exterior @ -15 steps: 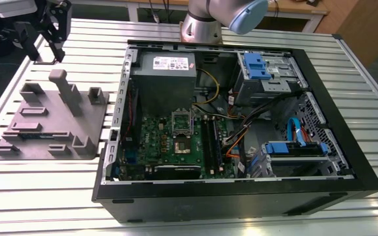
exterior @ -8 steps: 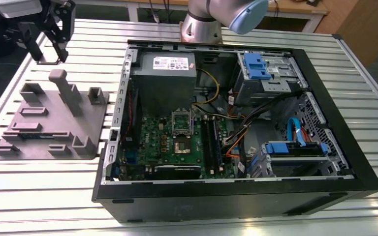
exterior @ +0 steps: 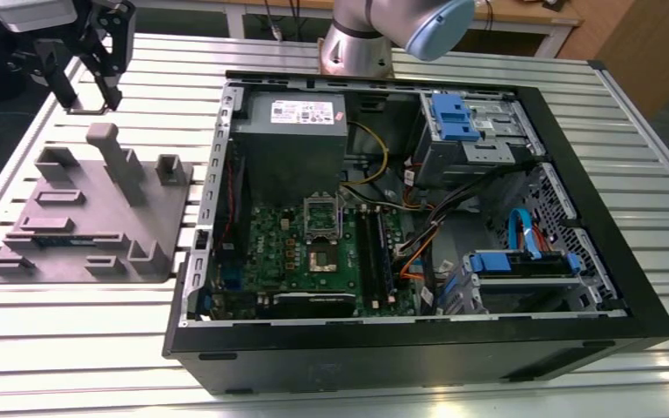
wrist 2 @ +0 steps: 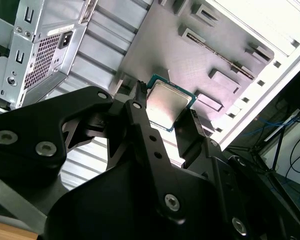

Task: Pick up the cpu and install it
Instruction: 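Pick up the cpu and move it towards the insertion slot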

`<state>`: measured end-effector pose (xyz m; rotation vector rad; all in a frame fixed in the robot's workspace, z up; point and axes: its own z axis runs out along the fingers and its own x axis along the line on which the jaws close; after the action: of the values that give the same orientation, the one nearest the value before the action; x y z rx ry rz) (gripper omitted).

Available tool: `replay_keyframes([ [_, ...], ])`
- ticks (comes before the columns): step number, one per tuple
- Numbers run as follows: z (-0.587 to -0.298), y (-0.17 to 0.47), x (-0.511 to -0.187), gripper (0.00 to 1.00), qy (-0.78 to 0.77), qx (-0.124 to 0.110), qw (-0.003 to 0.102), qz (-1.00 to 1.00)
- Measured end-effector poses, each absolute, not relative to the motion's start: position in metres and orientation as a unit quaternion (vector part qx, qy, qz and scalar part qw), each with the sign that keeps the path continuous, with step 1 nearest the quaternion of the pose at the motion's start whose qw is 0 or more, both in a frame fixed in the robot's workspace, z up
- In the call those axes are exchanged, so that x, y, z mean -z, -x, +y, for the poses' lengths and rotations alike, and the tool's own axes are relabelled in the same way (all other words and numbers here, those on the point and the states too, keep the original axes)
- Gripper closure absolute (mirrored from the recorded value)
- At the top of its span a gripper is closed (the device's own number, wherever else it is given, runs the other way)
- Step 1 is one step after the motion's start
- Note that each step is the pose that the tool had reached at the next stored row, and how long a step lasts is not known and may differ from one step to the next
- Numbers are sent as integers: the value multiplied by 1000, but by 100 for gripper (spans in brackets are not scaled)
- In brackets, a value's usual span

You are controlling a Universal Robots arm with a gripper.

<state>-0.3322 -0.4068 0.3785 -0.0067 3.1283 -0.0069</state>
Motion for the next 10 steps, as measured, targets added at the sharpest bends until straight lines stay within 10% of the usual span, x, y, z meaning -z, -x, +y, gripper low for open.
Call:
replay_keyframes([
  [10, -407, 316, -378, 53, 2, 2, 7, 1000],
])
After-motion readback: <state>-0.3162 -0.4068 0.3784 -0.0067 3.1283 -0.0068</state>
